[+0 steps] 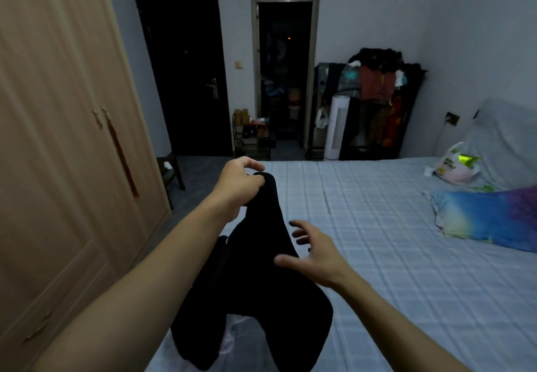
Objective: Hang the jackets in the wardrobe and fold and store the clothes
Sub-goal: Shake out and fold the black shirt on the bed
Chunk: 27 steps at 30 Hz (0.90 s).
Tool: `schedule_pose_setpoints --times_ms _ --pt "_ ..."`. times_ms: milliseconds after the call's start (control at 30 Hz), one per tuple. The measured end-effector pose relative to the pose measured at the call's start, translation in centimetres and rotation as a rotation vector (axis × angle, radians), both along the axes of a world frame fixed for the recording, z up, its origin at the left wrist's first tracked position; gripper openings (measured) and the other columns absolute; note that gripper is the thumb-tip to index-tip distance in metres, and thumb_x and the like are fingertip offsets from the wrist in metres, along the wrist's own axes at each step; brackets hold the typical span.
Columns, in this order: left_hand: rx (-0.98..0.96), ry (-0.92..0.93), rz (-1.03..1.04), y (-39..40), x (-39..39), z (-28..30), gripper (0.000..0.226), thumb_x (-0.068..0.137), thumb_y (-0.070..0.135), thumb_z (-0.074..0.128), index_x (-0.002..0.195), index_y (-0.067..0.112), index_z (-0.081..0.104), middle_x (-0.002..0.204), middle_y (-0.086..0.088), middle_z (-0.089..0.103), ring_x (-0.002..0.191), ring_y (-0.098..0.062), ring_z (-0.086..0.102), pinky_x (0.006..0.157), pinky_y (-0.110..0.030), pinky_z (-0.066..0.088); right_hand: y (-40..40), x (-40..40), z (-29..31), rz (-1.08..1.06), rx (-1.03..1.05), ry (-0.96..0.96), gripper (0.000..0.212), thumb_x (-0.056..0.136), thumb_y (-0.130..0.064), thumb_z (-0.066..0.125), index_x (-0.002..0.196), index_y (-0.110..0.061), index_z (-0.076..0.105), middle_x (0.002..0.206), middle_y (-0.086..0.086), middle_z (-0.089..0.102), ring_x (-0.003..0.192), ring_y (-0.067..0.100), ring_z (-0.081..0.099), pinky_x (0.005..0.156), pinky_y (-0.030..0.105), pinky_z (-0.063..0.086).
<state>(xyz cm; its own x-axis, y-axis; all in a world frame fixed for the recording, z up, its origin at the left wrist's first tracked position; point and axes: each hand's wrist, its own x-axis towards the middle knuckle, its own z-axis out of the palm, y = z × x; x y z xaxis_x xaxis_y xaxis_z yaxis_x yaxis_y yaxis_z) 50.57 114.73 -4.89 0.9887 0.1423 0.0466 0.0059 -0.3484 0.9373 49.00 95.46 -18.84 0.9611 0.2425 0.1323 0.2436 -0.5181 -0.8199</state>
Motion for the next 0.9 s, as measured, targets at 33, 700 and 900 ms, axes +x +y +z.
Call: schedule_pose_setpoints --times_ms 33,700,900 --pt "-0.061 0.020 -0.019 -0.3 -0.4 0.1 0.024 0.091 0.000 0.057 0.106 0.017 0.062 0.088 -0.009 0.068 0.063 -0.021 0.066 0.055 -0.033 0.055 0.8 -0.5 -0.2 0.002 -0.048 -0.011 0.092 0.052 -0.063 0.084 0.132 -0.036 0.048 0.115 -0.015 0.059 0.102 0.002 0.059 0.085 0.022 0.051" --pt "0.582 -0.368 -0.199 7.9 -2.5 1.5 0.078 0.052 0.028 0.091 0.123 0.021 0.058 0.113 -0.003 0.051 0.102 -0.024 0.058 0.090 -0.039 0.053 -2.1 -2.0 9.2 -0.543 -0.122 -0.250 0.024 0.082 0.006 0.050 0.088 -0.007 0.070 0.078 0.006 0.066 0.076 0.021 0.060 0.067 0.026 0.037" --pt "0.465 -0.652 -0.045 7.3 -0.9 2.2 0.027 0.078 0.021 0.083 0.099 0.010 0.070 0.107 -0.007 0.053 0.101 -0.027 0.054 0.085 -0.036 0.047 -6.9 -4.2 14.1 -0.528 -0.185 -0.424 0.019 0.091 -0.009 0.065 0.073 -0.017 0.064 0.066 -0.004 0.061 0.065 0.010 0.058 0.063 0.027 0.040"
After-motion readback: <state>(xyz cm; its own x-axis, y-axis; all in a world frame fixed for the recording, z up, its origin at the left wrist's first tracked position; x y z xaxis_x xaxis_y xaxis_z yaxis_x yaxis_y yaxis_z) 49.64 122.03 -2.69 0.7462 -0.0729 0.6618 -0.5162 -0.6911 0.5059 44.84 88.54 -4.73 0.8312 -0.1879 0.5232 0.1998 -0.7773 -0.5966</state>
